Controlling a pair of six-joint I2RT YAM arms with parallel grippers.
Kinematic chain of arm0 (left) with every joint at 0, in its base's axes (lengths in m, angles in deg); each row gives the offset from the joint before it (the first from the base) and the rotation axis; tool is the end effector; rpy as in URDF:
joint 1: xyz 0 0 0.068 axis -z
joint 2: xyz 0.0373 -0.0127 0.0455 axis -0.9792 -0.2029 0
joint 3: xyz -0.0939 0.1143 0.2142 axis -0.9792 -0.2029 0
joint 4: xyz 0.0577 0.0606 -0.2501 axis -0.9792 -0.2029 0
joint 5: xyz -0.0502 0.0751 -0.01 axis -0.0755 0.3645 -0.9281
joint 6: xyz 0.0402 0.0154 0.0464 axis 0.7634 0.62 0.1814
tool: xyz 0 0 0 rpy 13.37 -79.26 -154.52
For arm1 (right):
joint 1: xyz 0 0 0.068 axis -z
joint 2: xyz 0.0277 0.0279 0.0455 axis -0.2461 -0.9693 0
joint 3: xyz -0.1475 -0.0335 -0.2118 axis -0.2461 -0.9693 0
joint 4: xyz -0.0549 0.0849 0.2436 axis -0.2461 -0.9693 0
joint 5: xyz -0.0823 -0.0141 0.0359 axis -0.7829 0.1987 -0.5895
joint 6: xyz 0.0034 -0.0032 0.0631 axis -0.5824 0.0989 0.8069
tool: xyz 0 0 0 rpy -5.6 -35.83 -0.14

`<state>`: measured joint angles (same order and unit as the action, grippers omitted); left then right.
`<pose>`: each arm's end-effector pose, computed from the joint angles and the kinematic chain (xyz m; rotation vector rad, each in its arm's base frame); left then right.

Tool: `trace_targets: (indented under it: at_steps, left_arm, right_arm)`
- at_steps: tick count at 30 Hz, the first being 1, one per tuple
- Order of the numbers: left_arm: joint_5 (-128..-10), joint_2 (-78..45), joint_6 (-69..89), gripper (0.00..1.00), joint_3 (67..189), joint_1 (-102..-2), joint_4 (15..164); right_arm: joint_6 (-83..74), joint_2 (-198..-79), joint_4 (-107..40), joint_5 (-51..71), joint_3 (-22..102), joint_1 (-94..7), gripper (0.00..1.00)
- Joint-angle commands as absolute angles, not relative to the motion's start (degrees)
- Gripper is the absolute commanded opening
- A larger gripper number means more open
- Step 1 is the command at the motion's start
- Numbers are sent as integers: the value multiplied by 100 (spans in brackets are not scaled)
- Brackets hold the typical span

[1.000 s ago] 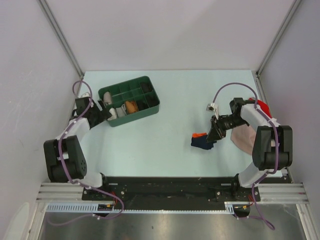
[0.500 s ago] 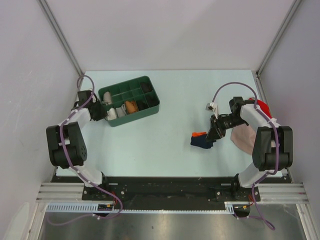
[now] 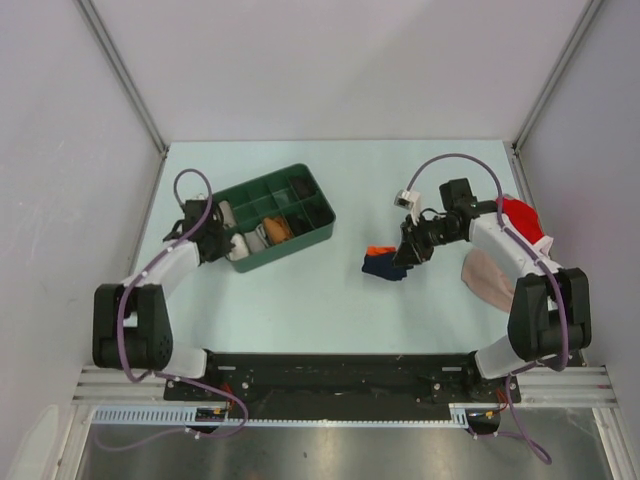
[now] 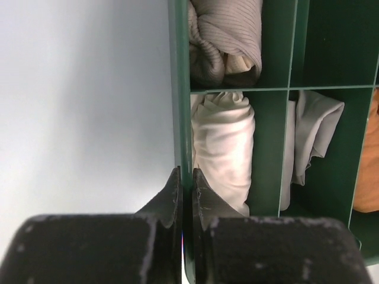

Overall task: Roll the underwear
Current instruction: Move the storage box to the center of the board.

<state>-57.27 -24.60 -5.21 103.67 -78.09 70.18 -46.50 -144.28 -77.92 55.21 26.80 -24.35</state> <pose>0.3010 0.0020 0.1712 -0.6032 2.4163 -0.1228 0.2813 0.0893 0.2206 -1.1221 2.1328 1.0605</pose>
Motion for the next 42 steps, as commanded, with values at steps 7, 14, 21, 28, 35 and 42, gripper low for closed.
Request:
trace_targets:
  at_steps: [7, 14, 21, 28, 35, 42]
  left_arm:
    - [-5049, -887, -2816, 0, 9331, -6363, 6434]
    - [-4644, -491, -4197, 0, 8891, -5362, 6091]
    - [-4555, -18, -5061, 7, 8601, -4973, 6063]
    - [-4344, 633, -4921, 58, 8688, -4964, 5747]
    - [-4002, 915, -4561, 73, 9039, -4982, 5238]
    - [-3149, 1803, -3955, 76, 9636, -5280, 4227]
  right_arm:
    - [-1582, -14138, -4815, 3380, 3130, -4356, 0]
    - [-684, -14850, -4453, 2137, 3815, -5282, 0]
    - [-377, -15368, -3803, 520, 4212, -6143, 0]
    - [54, -16273, -3389, -220, 5011, -6373, 0]
    - [256, -17354, -3661, -439, 6066, -6539, 0]
    - [318, -18066, -3968, -695, 6813, -6812, 0]
